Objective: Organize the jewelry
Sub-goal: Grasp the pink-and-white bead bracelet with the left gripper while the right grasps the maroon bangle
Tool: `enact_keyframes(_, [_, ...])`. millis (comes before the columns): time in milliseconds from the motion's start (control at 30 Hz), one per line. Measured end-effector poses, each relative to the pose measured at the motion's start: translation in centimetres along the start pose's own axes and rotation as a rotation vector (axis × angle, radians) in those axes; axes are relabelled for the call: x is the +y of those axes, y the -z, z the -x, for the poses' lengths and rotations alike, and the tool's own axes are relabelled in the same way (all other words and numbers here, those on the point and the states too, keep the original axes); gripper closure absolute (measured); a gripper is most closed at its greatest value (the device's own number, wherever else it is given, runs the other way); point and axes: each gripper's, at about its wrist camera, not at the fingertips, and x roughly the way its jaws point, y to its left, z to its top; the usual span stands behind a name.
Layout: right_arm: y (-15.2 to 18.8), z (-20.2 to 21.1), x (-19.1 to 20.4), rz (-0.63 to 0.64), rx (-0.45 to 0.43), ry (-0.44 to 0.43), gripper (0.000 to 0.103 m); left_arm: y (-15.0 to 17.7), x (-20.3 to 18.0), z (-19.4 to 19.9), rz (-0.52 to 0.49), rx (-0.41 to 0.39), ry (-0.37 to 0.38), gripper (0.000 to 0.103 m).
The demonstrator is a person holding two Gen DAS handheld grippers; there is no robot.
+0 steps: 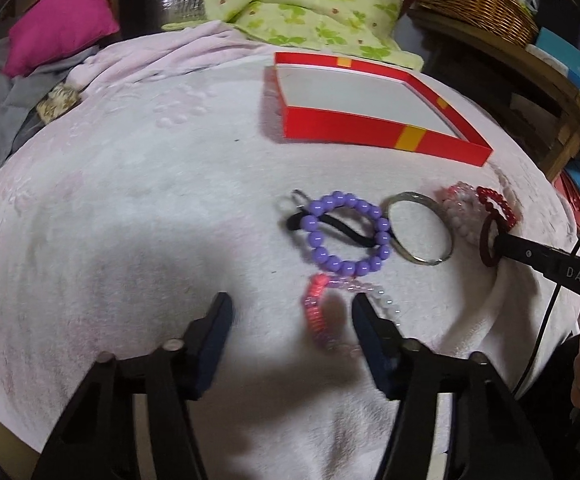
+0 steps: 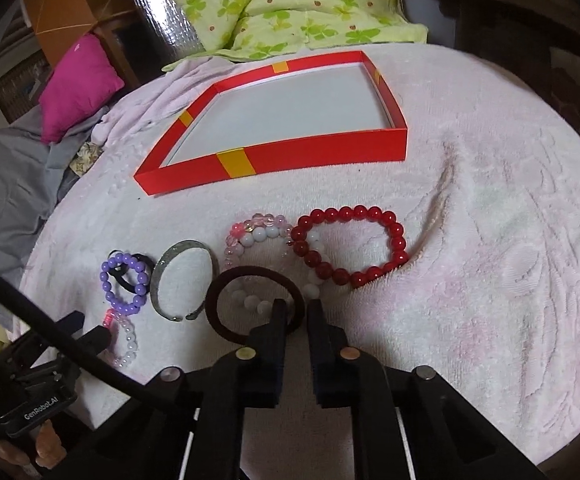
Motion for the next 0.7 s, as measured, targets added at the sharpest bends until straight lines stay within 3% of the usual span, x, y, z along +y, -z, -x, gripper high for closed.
enact_keyframes(100, [0.3,0.4,-0.3,0.000,-0.013,-0.007,0.093,0.1,-0.4,-0.1,-0.031,-0.008,-0.004,0.058])
enact_keyframes(167, [0.4,0.7,-0.3,0.003,-0.022,-0.010,0.093,0.1,-0.5,-0.2,-0.036,-0.003,0.023,0.076])
enact_keyframes(333, [0.7,1.1,-0.4,-0.005,-0.032,-0.018,0.093,0.4,-0.1,0.2,-0.027,-0.023,0.028,0.092])
enact_keyframes(433, [0.8,1.5,-0.5,-0.014,-0.044,-0.025,0.093,0.5,0.5,0.8,0.004,-0.039,0.079,0.095])
enact_keyframes(700, [0.9,2.1,-0.8,-0.043,-0.062,-0.049,0.093,0.3,1.5,2.2,0.027,-0.085,0.092,0.097])
